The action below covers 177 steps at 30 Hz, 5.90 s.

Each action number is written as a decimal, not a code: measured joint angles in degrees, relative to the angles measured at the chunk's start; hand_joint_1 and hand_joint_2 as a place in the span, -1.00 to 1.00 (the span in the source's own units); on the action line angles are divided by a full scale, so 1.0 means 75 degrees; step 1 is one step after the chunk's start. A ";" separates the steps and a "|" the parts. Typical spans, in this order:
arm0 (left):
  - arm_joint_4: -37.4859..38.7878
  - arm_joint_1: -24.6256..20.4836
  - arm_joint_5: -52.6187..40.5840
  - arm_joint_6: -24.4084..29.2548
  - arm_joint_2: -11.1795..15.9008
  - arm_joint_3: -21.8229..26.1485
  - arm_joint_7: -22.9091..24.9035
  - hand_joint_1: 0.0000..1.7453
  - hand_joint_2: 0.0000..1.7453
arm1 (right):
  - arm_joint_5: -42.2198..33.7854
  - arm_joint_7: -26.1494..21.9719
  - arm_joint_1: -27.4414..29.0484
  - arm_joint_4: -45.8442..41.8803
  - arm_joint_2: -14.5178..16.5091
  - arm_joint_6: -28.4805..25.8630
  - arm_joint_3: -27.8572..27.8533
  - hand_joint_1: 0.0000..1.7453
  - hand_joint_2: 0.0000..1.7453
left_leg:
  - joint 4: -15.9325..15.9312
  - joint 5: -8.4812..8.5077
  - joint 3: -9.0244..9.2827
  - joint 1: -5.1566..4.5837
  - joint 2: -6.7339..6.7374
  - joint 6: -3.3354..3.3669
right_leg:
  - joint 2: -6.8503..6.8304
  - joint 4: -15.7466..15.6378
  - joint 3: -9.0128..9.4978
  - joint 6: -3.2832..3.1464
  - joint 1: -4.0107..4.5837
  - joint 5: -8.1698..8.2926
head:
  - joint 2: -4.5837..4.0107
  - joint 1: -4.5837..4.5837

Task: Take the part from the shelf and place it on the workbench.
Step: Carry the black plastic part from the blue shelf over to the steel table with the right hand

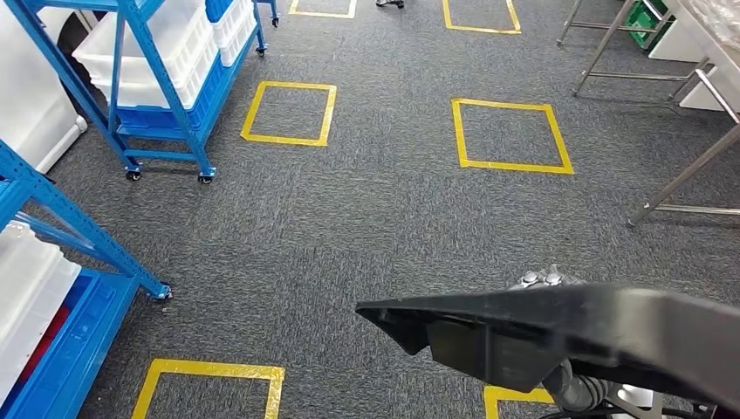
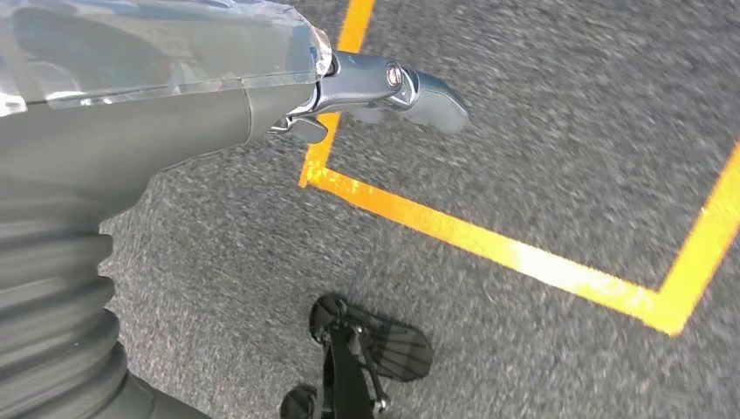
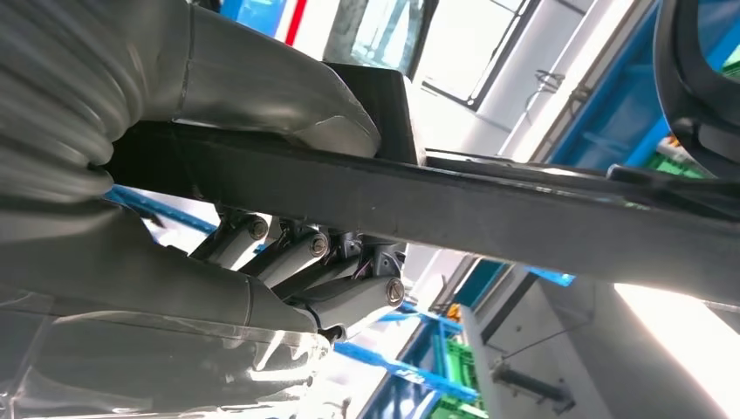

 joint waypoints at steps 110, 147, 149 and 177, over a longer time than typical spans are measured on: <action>0.0009 -0.0140 -0.0201 -0.0699 -0.0118 0.0178 -0.0410 -1.00 1.00 | -0.1202 0.0809 -0.1312 0.1259 -0.0196 -0.0023 0.0028 1.00 1.00 | 0.0783 -0.0087 -0.0482 0.0070 -0.0557 -0.0349 | 0.0634 -0.2081 0.1240 -0.0360 0.0045 0.0687 | -0.0001 0.0039; 0.0009 -0.0184 -0.0121 -0.1104 -0.0058 0.0184 -0.0421 -1.00 1.00 | -0.0940 0.0646 -0.1380 0.1289 -0.0205 -0.0042 0.0043 1.00 1.00 | -0.0267 0.0090 0.0080 -0.0043 -0.0307 -0.0090 | 0.0149 -0.2031 0.1126 -0.0131 0.0069 0.0700 | 0.0000 0.0092; 0.0009 -0.0195 -0.0128 -0.1120 -0.0060 0.0184 -0.0423 -1.00 1.00 | -0.0946 0.0647 -0.1423 0.1290 -0.0206 -0.0063 0.0044 1.00 1.00 | -0.0377 0.0149 0.0141 0.0004 -0.0288 -0.0031 | 0.0115 -0.1548 0.0901 -0.0058 0.0080 0.0403 | 0.0000 0.0110; 0.0009 -0.0150 -0.0251 -0.1239 0.0007 0.0183 -0.0588 -1.00 1.00 | -0.0869 0.0501 -0.1296 0.1350 -0.0208 -0.0197 0.0058 1.00 1.00 | -0.0190 0.0295 -0.0260 -0.0125 -0.0335 -0.0040 | 0.0111 -0.2099 0.1683 -0.0151 0.0012 0.0319 | 0.0000 0.0100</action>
